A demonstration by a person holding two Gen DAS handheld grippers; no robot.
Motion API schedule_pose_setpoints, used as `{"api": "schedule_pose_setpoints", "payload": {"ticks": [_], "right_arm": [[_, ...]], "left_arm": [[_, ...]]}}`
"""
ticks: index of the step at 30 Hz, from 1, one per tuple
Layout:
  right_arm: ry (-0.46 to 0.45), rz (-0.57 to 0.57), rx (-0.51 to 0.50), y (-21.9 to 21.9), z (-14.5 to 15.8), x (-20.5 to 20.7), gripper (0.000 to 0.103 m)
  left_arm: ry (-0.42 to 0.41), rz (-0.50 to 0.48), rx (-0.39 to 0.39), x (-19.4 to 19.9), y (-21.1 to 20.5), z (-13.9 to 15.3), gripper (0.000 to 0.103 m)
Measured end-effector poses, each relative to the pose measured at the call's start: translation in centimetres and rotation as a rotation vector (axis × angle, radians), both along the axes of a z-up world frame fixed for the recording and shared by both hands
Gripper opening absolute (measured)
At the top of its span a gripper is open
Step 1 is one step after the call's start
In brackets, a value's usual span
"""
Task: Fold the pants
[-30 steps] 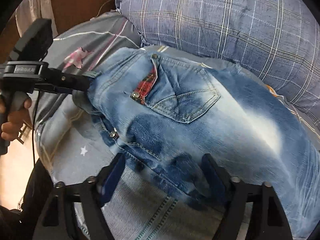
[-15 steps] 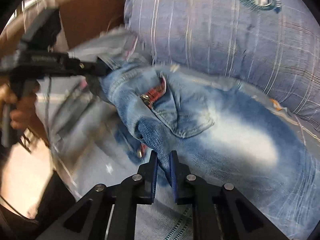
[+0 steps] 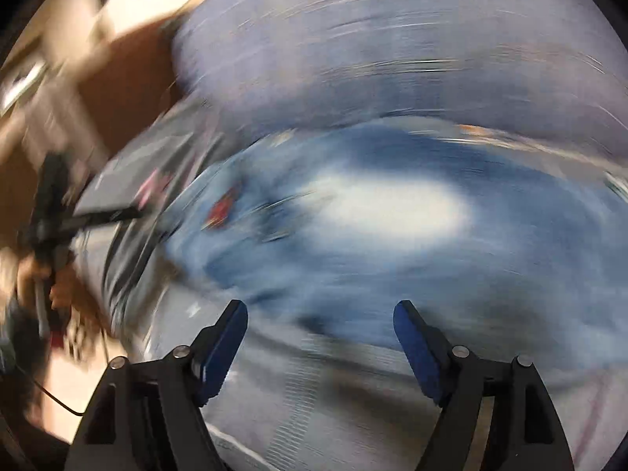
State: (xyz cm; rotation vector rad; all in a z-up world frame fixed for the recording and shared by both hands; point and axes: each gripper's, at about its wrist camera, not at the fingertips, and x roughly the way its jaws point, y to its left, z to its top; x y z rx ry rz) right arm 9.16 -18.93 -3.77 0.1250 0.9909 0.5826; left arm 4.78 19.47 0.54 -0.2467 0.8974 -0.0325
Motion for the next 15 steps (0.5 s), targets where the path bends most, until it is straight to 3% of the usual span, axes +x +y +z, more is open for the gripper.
{"api": "schedule_pose_setpoints", "payload": {"ticks": [4, 7, 11, 14, 15], "right_arm": [[0.022, -0.353, -0.008, -10.3, 0.7, 0.9, 0.08], [0.052, -0.572, 0.029, -16.9, 0.9, 0.4, 0.079], [0.099, -0.754, 0.131, -22.7, 0.2, -0.4, 0.074], [0.158, -0.839, 0.176, -25.5, -1.2, 0.2, 0.062], [0.171, -0.841, 0.202, -25.7, -1.6, 0.5, 0.053]], "left_arm": [[0.007, -0.097, -0.062, 1.6, -3.6, 0.2, 0.04], [0.025, -0.182, -0.049, 3.6, -8.1, -0.5, 0.04], [0.039, -0.312, -0.016, 5.7, -14.5, -1.6, 0.04], [0.073, -0.354, 0.028, 7.0, -18.1, -3.3, 0.04], [0.098, -0.367, 0.043, 7.7, -19.4, -4.2, 0.04]]}}
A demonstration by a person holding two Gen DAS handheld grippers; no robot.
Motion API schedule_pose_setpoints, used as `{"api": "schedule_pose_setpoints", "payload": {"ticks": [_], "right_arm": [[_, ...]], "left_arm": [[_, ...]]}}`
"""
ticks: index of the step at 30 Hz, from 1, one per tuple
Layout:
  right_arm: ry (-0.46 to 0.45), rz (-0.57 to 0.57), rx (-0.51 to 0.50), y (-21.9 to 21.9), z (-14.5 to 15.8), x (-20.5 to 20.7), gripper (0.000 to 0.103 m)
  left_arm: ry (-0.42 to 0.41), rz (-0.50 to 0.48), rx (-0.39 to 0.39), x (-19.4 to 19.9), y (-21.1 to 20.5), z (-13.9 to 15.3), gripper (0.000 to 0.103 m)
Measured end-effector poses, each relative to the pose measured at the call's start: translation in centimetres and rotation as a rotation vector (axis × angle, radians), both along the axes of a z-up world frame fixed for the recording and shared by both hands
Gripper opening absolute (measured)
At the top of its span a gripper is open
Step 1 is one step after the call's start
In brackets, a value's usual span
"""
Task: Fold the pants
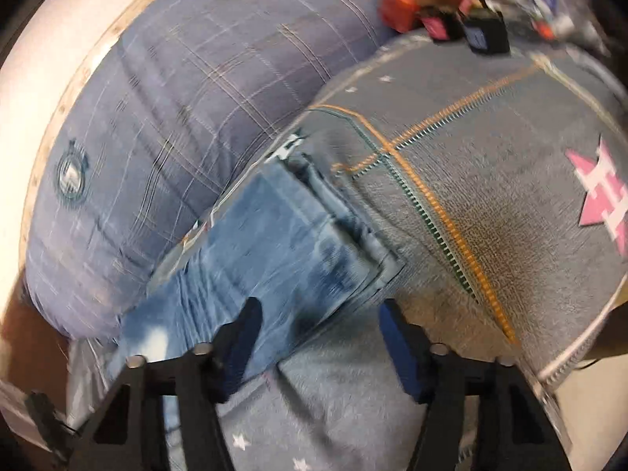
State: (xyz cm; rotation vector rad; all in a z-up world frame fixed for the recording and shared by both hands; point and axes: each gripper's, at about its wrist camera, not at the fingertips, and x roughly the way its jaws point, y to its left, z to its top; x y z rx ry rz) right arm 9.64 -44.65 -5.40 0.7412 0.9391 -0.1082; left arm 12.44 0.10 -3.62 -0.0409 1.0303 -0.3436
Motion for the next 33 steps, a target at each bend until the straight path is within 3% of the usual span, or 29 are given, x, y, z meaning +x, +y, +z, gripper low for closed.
{"api": "schedule_pose_setpoints", "payload": {"ticks": [3, 4, 6, 8, 10, 13, 14, 18, 20, 24, 26, 28, 31, 33], "right_arm": [[0.004, 0.018, 0.063, 0.2, -1.3, 1.6, 0.033], [0.009, 0.019, 0.048, -0.1, -1.5, 1.9, 0.014], [-0.006, 0.029, -0.008, -0.2, -1.0, 2.1, 0.006], [-0.06, 0.037, -0.113, 0.2, 1.0, 1.4, 0.006], [-0.067, 0.03, -0.213, 0.7, 2.2, 1.2, 0.006], [0.007, 0.023, -0.214, 0.0, 0.2, 1.9, 0.006], [0.049, 0.04, -0.178, -0.1, -1.1, 2.3, 0.006], [-0.003, 0.023, -0.148, -0.6, -0.9, 1.7, 0.011], [-0.032, 0.002, -0.141, -1.1, -0.6, 1.0, 0.016], [-0.079, -0.013, -0.193, -1.0, 0.4, -0.3, 0.023], [-0.101, -0.021, -0.24, -0.6, 1.0, -0.5, 0.036], [-0.128, -0.037, -0.296, -0.4, 2.0, -0.7, 0.075], [-0.187, -0.024, -0.375, 0.5, 3.8, -0.2, 0.077], [-0.198, 0.022, -0.405, 0.9, 4.6, 1.2, 0.077]], "left_arm": [[0.069, -0.022, 0.032, 0.6, -2.1, -2.5, 0.04], [0.086, -0.024, 0.041, 0.6, -2.6, -3.1, 0.04], [0.066, -0.025, 0.049, 0.3, -3.5, -3.1, 0.04], [0.041, -0.048, 0.015, 0.0, -4.5, -2.3, 0.04], [0.031, -0.057, 0.048, 0.1, -5.4, -2.2, 0.04], [0.051, -0.066, 0.134, 0.6, -6.6, -3.7, 0.041], [0.019, -0.07, 0.138, 0.4, -6.9, -3.7, 0.047], [0.025, -0.076, 0.146, 0.2, -7.7, -3.0, 0.049], [0.003, -0.07, 0.09, 0.1, -7.9, -1.6, 0.049], [-0.018, -0.097, 0.076, 1.2, -9.6, 0.0, 0.049], [-0.008, -0.114, 0.101, 2.2, -10.7, 0.1, 0.05], [-0.002, -0.117, 0.121, 3.8, -11.2, 0.0, 0.05], [0.007, -0.073, 0.122, 5.1, -10.5, -0.6, 0.05], [0.03, -0.017, 0.073, 5.7, -8.9, -1.4, 0.05]]}}
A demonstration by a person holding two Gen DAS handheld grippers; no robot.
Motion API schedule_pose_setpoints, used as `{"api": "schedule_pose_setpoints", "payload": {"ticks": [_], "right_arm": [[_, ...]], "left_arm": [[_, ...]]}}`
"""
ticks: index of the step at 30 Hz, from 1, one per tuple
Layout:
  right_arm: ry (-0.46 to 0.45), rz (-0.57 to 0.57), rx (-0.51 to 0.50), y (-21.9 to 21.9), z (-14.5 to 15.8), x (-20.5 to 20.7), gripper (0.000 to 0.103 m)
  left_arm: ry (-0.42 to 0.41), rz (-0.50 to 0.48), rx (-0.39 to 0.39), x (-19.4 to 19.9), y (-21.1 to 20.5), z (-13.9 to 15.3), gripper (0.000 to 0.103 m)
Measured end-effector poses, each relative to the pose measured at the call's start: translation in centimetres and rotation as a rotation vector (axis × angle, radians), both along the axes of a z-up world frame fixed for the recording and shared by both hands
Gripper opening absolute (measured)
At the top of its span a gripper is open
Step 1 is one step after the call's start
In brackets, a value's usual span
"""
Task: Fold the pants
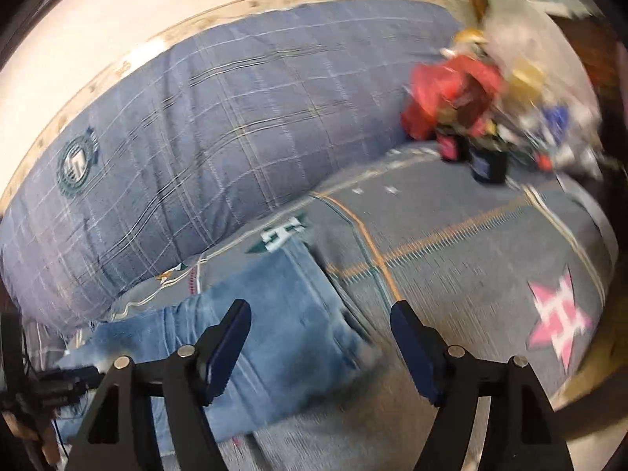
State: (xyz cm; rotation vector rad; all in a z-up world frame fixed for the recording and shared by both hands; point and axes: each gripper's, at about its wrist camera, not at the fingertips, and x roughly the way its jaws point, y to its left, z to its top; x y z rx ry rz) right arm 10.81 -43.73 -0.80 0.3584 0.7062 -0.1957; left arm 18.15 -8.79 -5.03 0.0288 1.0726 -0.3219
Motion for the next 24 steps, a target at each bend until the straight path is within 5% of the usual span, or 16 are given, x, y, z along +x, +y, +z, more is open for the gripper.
{"api": "schedule_pose_setpoints", "payload": {"ticks": [5, 8, 10, 13, 16, 20, 22, 23, 24], "right_arm": [[0.068, 0.108, -0.017, 0.5, -1.3, 6.5, 0.077], [0.141, 0.148, 0.004, 1.1, -3.2, 10.6, 0.073], [0.19, 0.149, -0.008, 1.3, -4.4, 12.3, 0.017], [0.157, 0.134, -0.027, 1.3, -3.7, 12.5, 0.014], [0.091, 0.15, -0.097, 1.9, -2.0, 12.6, 0.014], [0.141, 0.137, -0.051, 0.8, -4.9, 13.4, 0.015], [0.149, 0.14, -0.07, 0.4, -5.9, 13.3, 0.046], [0.142, 0.13, -0.072, 0.1, -5.9, 13.0, 0.051], [0.135, 0.122, -0.056, -0.2, -5.6, 12.8, 0.072]], "left_arm": [[0.042, 0.145, -0.054, 2.2, 3.6, -2.2, 0.05], [0.08, 0.184, -0.02, 3.9, 4.5, -3.4, 0.05], [0.082, 0.205, 0.01, 4.5, 4.9, -4.0, 0.05], [0.069, 0.226, -0.009, 5.0, 5.4, -4.5, 0.05], [0.064, 0.23, 0.012, 5.3, 5.1, -4.9, 0.05], [0.018, 0.208, 0.077, 5.6, 4.2, -5.1, 0.05], [0.011, 0.198, 0.101, 5.6, 3.9, -5.0, 0.05], [0.022, 0.193, 0.1, 5.7, 3.9, -4.8, 0.05], [0.035, 0.187, 0.091, 5.9, 4.1, -4.7, 0.05]]}}
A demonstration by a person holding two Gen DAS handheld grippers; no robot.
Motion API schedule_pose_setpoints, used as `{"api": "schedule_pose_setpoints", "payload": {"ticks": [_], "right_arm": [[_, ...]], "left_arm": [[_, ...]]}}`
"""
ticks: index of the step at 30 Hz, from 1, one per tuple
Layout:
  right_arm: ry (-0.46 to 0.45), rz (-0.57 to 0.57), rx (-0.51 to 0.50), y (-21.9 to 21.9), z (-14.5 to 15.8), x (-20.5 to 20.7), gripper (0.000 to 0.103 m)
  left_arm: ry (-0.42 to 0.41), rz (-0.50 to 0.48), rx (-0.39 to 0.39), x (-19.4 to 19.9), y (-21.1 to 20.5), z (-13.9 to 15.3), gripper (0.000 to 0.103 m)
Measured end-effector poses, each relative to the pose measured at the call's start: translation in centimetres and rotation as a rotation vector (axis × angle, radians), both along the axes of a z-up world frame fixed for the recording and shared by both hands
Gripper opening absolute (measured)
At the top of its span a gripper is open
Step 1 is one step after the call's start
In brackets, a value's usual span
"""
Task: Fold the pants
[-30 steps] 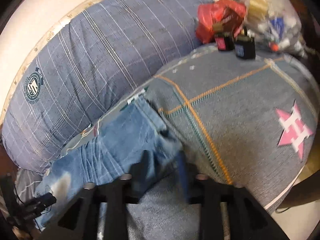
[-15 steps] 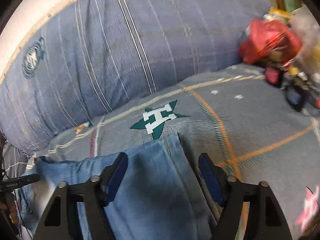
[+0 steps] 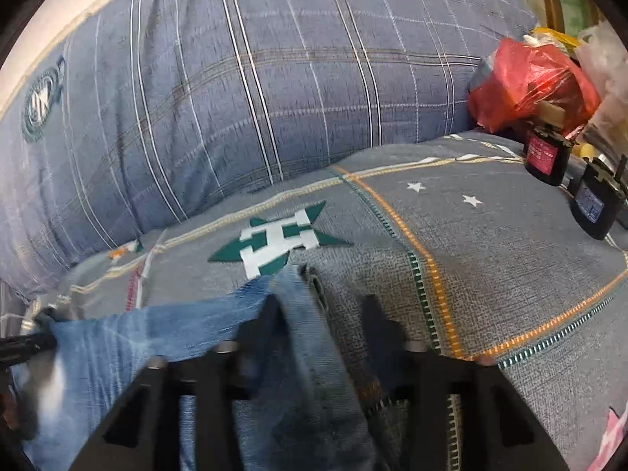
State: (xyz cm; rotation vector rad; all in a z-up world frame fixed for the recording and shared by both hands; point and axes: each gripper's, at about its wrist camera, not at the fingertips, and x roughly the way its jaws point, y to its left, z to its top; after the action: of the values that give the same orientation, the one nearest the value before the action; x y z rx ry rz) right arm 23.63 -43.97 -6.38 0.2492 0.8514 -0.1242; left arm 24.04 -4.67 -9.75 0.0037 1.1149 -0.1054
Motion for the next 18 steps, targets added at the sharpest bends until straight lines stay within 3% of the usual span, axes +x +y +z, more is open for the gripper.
{"api": "schedule_pose_setpoints", "payload": {"ticks": [1, 5, 9, 18], "right_arm": [[-0.005, -0.027, 0.001, -0.4, 0.5, -0.4, 0.08], [-0.078, -0.078, 0.073, -1.7, 3.9, -3.5, 0.08], [-0.121, -0.084, 0.28, -1.9, 6.4, -7.9, 0.08], [-0.008, -0.148, 0.571, -0.7, 2.4, -14.5, 0.08]], "left_arm": [[0.005, -0.005, -0.019, -0.1, 0.1, 0.3, 0.05], [-0.028, -0.041, -0.067, -2.0, -0.3, 2.3, 0.05], [-0.053, -0.134, -0.082, -4.0, -2.9, 3.7, 0.05], [0.005, -0.371, -0.075, -7.0, -12.4, 1.8, 0.05]]}}
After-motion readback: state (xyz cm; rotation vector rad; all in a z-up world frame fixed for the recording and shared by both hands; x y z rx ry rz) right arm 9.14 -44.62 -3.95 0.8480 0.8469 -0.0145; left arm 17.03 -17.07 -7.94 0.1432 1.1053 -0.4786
